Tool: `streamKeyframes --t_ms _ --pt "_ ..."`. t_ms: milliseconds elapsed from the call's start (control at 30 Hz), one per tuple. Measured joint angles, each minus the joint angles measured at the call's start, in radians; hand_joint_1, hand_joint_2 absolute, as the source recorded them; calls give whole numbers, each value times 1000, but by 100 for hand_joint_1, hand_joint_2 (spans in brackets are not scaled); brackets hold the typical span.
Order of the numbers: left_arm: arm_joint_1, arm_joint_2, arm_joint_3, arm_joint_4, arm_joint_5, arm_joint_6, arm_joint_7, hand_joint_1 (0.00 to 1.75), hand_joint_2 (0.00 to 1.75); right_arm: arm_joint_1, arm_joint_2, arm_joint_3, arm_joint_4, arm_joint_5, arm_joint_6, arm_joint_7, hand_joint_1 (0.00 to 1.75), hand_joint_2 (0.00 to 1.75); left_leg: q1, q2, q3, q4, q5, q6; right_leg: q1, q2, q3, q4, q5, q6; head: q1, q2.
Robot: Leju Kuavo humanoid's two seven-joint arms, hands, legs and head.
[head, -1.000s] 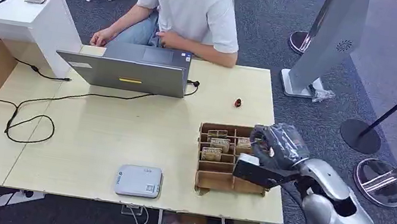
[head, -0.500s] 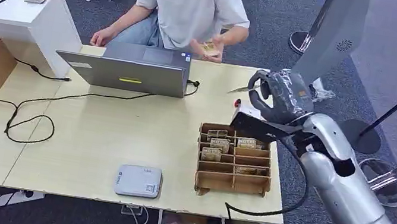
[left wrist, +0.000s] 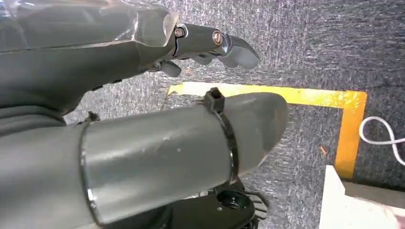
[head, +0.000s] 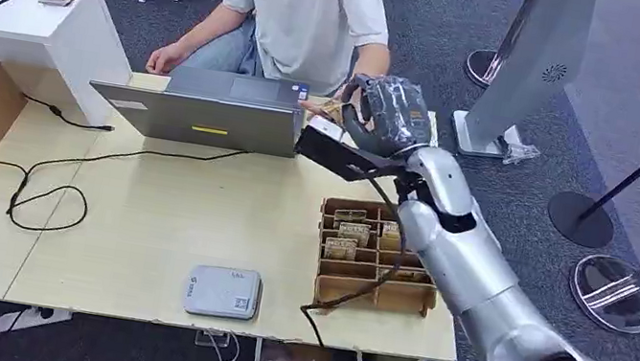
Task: Pass the card to the sensor for recognition and then transmit it.
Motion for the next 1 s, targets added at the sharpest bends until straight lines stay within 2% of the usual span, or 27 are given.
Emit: streamKeyframes --t_ms 133,167,367,600,633,867,1000 --pt "0 0 0 0 0 0 4 0 0 -31 53 5 119 -8 -23 -13 175 175 0 0 0 0 0 0 0 0 0 0 0 0 1 0" --pt "1 0 0 0 0 1 6 0 0 -38 62 5 145 -8 -24 -16 0 175 0 0 0 0 0 0 0 0 0 0 0 0 0 0" --pt "1 1 0 0 0 2 9 0 0 -74 102 6 265 -16 -30 -32 0 175 0 0 0 0 0 0 0 0 0 0 0 0 0 0" --pt "1 2 0 0 3 2 9 0 0 -92 126 6 330 -24 -32 -46 0 175 0 0 0 0 0 0 0 0 0 0 0 0 0 0" --pt "1 2 0 0 5 3 8 0 0 -95 129 6 336 -29 -32 -52 0 0 0 0 0 0 0 0 0 0 0 0 0 0 0 0" --pt "3 2 1 0 14 12 6 0 0 -106 137 6 357 -101 -88 -131 0 0 0 0 0 0 0 0 0 0 0 0 0 0 0 0" --pt "4 2 6 0 24 24 8 0 0 -81 132 -4 300 -159 -95 -172 0 0 0 0 0 0 0 0 0 0 0 -1 0 0 0 0"
